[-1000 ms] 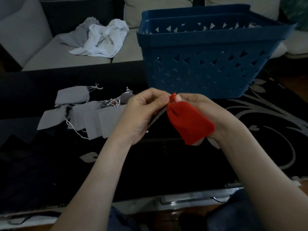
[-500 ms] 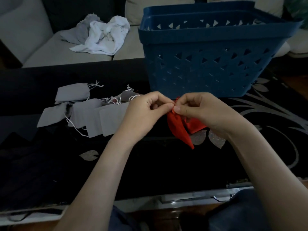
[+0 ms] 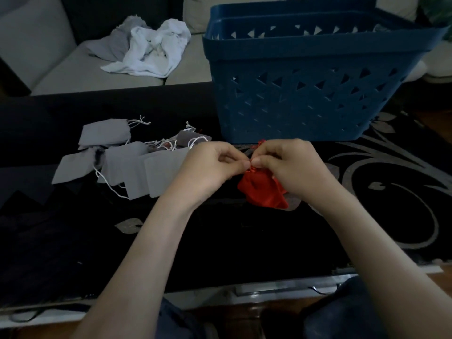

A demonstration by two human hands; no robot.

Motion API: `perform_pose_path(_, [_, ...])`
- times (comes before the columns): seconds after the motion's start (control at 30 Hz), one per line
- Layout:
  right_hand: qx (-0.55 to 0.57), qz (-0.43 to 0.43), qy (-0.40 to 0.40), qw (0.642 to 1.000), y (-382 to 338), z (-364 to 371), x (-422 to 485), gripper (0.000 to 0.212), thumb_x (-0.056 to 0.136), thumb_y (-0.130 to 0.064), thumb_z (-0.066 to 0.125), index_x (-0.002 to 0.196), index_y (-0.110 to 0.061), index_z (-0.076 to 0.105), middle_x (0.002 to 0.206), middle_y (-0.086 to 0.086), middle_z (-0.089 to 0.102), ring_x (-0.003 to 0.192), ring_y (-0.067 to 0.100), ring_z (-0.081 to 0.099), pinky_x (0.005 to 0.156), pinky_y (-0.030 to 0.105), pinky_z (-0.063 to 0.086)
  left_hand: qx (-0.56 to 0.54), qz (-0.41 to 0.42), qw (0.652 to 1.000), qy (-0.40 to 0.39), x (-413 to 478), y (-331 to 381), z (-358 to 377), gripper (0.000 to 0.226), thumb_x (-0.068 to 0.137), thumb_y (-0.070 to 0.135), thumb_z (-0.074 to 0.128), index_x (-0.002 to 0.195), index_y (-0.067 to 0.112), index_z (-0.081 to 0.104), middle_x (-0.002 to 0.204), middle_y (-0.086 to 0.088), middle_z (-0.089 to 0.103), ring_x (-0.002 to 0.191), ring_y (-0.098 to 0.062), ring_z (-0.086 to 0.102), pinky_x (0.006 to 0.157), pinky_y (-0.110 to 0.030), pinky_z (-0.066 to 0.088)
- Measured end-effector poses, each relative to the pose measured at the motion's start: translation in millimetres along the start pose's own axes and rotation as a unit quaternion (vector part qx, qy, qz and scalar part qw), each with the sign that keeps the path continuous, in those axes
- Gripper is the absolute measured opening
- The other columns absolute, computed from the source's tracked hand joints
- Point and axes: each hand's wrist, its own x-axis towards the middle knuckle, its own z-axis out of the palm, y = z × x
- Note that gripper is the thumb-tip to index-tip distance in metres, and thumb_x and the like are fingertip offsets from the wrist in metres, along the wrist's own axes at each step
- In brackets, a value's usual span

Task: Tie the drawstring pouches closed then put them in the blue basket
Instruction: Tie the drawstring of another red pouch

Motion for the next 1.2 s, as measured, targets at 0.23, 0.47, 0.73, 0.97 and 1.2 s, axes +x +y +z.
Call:
perform_pose_path(0.23, [-0.02,0.043,0.009,0.999,-1.1,6.6,2.5,0.012,0.088,-0.018,0.064,0.077,-0.015,0.068,0.061,-0.014,0.055,0.053,-0.002,0.051,0.054,0.006,0.039,0.204,0.073,0.974,0.069,1.1,-4.1,16.9,0.006,0.083,0.015,0.066,0.081,0.019,0.063,0.067,0.012,0.056,0.057,0.002,0.051,0.055,-0.008,0.036])
perform_pose_path(0.47, [-0.048,0.037,0.025,0.998,-0.9,9.8,3.7,0.016,0.089,-0.019,0.062,0.075,-0.012,0.062,0.063,-0.013,0.053,0.058,0.001,0.049,0.057,0.009,0.038,0.324,0.158,0.925,0.119,2.4,-6.7,28.9,0.007,0.087,0.009,0.057,0.092,0.005,0.056,0.086,-0.01,0.058,0.088,-0.025,0.052,0.07,-0.027,0.033])
perform_pose_path(0.73, [-0.012,0.043,0.023,0.999,-2.5,13.9,2.6,0.016,0.091,-0.018,0.058,0.078,-0.009,0.058,0.068,-0.002,0.059,0.065,0.013,0.057,0.066,0.03,0.046,0.311,0.232,0.909,0.15,6.1,-19.5,34.7,0.014,0.076,-0.006,0.06,0.081,0.005,0.051,0.075,-0.011,0.053,0.07,-0.027,0.048,0.067,-0.029,0.029])
perform_pose_path(0.97, [0.145,0.02,-0.016,0.989,-7.2,3.4,2.2,0.021,0.097,-0.006,0.047,0.09,-0.024,0.056,0.067,0.004,0.065,0.053,0.004,0.06,0.051,0.023,0.051,0.188,0.22,0.947,0.137,9.1,-21.3,18.2,0.013,0.087,0.003,0.055,0.088,0.013,0.047,0.081,0.015,0.04,0.08,-0.006,0.038,0.073,-0.012,0.034])
perform_pose_path(1.2, [0.065,-0.049,-0.025,0.996,-1.9,3.0,0.3,0.023,0.094,-0.012,0.053,0.097,-0.033,0.061,0.082,-0.007,0.067,0.072,0.004,0.063,0.07,0.021,0.05,0.119,0.21,0.962,0.125,4.0,-17.3,17.4,0.018,0.089,0.004,0.056,0.09,0.019,0.047,0.079,0.015,0.043,0.074,-0.001,0.044,0.069,-0.009,0.034])
